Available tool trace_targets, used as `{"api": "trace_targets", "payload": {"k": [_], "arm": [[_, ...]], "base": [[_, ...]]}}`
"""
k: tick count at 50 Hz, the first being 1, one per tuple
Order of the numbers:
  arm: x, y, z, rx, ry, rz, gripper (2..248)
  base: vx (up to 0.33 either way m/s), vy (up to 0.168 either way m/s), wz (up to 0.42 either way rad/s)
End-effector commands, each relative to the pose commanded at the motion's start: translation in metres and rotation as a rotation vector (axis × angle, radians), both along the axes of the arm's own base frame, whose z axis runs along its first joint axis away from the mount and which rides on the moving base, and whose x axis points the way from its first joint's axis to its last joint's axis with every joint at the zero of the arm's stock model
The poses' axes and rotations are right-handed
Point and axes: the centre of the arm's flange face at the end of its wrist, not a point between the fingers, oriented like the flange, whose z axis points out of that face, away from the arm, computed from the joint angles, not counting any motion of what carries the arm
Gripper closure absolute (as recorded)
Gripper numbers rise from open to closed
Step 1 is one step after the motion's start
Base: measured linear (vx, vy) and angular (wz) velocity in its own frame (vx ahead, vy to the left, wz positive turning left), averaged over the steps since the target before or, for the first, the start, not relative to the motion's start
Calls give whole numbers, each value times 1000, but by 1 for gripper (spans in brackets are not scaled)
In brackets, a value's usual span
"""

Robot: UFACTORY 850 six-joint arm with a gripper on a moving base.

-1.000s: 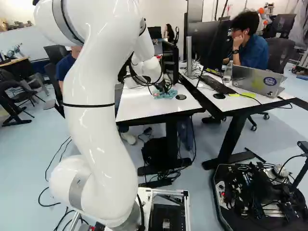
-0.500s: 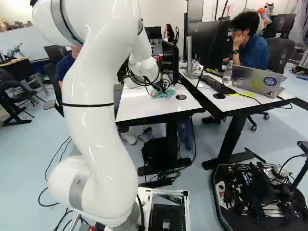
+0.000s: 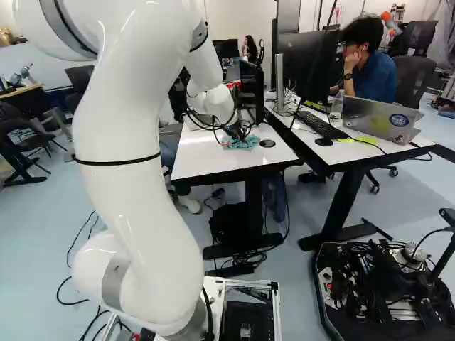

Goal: Clean the table with the green towel

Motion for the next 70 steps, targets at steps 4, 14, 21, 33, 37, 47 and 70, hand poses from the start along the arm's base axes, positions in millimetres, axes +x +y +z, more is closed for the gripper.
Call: {"api": "trace_targets", "payload": {"k": [4,14,21,33,37,47,70], "arm": [[-7,-4,0,1,3,-9,202],[-19,-18,1,1,8,-39,202],[-23,-30,1,2,8,-60,202],[-6,-38,0,0,-1,-68,202],[1,-38,-1,-1,-4,-64,202],[18,-30,-2,-2,-13,-44,202],[9,-1,-1,-1,-5,0,202]], "base": [[0,0,0],[0,0,0],[0,0,0],[0,0,0],[0,0,0],[0,0,0],[0,0,0]]}}
